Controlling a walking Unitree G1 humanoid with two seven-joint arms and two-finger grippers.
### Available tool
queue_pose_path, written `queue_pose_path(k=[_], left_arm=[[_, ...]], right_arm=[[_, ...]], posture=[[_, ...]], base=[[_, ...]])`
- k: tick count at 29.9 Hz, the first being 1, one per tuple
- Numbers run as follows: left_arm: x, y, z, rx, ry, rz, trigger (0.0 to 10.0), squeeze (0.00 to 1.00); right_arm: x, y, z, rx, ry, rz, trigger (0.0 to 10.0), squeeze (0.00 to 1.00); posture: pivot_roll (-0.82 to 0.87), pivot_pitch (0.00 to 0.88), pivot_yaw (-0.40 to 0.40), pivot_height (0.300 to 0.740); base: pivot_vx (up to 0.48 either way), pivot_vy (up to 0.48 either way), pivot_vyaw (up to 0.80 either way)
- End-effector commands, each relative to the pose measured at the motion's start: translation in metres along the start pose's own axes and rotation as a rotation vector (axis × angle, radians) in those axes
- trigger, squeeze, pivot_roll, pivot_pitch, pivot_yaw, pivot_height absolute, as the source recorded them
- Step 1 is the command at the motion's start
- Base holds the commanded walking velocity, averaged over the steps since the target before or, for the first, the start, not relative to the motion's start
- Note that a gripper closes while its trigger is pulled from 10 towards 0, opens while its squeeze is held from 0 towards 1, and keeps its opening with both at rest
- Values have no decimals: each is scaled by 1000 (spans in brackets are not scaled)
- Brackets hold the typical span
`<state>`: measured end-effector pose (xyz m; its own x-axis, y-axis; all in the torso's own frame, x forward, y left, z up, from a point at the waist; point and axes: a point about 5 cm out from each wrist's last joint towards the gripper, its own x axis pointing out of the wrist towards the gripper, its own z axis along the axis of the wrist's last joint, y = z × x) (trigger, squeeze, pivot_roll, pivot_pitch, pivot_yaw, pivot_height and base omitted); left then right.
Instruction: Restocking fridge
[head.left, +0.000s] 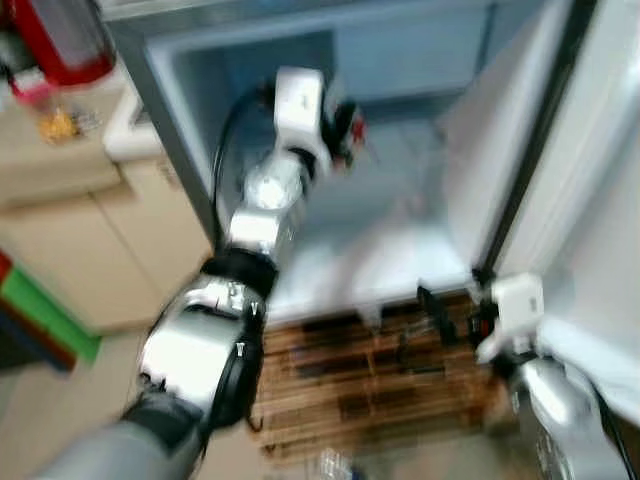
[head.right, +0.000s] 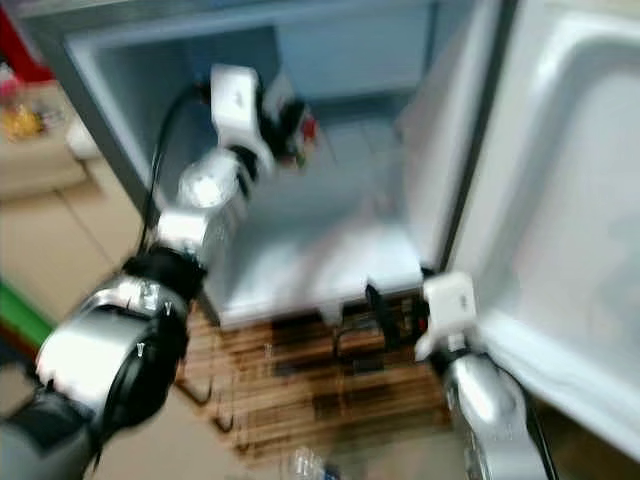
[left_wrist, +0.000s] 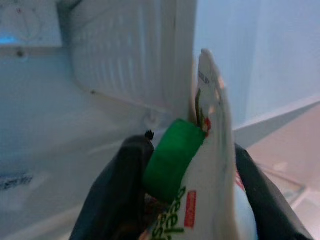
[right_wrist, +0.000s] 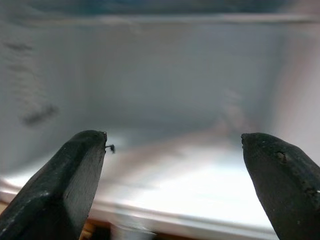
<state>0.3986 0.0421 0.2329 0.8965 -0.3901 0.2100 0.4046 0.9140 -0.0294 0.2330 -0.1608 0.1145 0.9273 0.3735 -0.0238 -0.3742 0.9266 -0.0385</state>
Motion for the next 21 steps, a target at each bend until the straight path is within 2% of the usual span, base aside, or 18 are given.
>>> queue_pose_path(k=[1,6,15,21], left_arm=[[-5,35,0,-19,23,216,10000,0],[-2,28,6,-13,-11,220,10000,0],[-7,39,2,-34,21,362,10000,0],[-7,44,6,21,-24,405,10000,0]], right_arm=[[-6,-2,0,-4,14,2,10000,0],[-11,1,0,-1,29,14,10000,0],[-13,2,-2,0,49,6,10000,0],[-13,4,-3,4,57,13,10000,0]], posture=[[-244,0,101,740],[-247,0,99,740],[-250,0,109,740],[-245,0,103,740]], base=[[0,0,0],[0,0,0],[0,0,0],[0,0,0]])
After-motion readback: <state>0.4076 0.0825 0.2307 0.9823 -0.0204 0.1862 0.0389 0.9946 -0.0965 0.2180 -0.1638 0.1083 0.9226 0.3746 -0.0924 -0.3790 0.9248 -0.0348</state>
